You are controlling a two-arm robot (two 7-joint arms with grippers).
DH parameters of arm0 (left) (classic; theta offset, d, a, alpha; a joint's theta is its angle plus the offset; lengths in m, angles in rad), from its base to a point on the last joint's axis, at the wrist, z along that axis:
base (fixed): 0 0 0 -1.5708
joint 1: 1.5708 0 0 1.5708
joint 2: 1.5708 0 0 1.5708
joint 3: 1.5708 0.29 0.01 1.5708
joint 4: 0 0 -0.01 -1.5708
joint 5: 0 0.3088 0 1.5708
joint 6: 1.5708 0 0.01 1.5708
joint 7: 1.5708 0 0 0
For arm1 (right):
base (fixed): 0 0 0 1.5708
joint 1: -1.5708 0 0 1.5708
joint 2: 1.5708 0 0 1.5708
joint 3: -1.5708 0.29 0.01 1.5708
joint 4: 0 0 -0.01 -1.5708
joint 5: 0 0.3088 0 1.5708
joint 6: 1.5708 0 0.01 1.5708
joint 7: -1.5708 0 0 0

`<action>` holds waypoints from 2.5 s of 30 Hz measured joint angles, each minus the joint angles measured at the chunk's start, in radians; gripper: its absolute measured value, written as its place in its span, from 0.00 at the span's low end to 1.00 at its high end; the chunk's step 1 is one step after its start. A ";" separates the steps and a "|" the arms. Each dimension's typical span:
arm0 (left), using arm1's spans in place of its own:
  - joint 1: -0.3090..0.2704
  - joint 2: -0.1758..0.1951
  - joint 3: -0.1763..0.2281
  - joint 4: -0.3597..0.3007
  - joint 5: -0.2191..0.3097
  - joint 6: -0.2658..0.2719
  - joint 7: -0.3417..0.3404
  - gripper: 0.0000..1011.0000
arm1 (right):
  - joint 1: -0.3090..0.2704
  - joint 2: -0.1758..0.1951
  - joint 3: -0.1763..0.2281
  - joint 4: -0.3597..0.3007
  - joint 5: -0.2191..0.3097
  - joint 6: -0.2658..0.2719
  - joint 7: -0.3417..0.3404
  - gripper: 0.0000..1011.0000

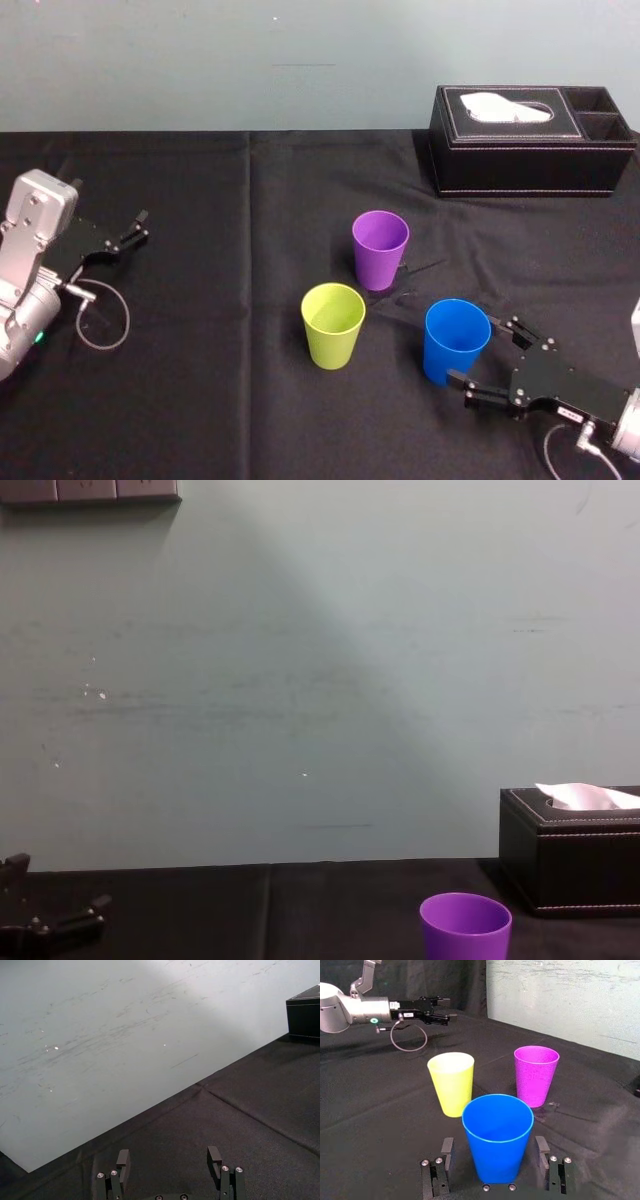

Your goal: Stack the three plastic cups sequentially using one hand.

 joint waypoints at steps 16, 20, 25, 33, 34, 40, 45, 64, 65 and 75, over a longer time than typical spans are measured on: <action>0.000 0.000 0.000 0.000 0.000 0.000 0.000 1.00 | 0.085 -0.046 -0.045 0.049 -0.029 0.026 0.013 0.99; 0.000 0.000 0.000 0.000 0.000 0.000 0.000 1.00 | 0.083 -0.045 -0.044 0.048 -0.029 0.025 0.013 0.99; 0.000 0.000 0.000 0.000 0.000 0.000 0.000 1.00 | 0.081 -0.043 -0.042 0.047 -0.028 0.025 0.012 0.91; 0.000 0.000 0.000 0.000 0.000 0.000 0.000 1.00 | 0.080 -0.042 -0.041 0.045 -0.026 0.024 0.011 0.75; 0.000 0.000 0.000 0.000 0.000 0.000 0.000 1.00 | 0.079 -0.042 -0.041 0.045 -0.026 0.024 0.011 0.74; 0.000 0.000 0.000 0.000 0.000 0.000 0.000 1.00 | 0.079 -0.041 -0.040 0.045 -0.025 0.024 0.011 0.72; 0.000 0.000 0.000 0.000 0.000 0.000 0.000 1.00 | 0.078 -0.041 -0.040 0.044 -0.025 0.023 0.011 0.71; 0.000 0.000 0.000 0.000 0.000 0.000 0.000 1.00 | -0.012 -0.018 0.028 -0.106 -0.025 0.045 -0.083 0.71; 0.000 0.000 0.000 0.000 0.000 0.000 0.000 1.00 | -0.028 -0.011 0.043 -0.141 -0.024 0.068 -0.102 0.71; 0.000 0.000 0.000 0.000 0.000 0.000 0.000 1.00 | -0.037 0.024 0.092 -0.290 -0.010 0.241 -0.179 0.71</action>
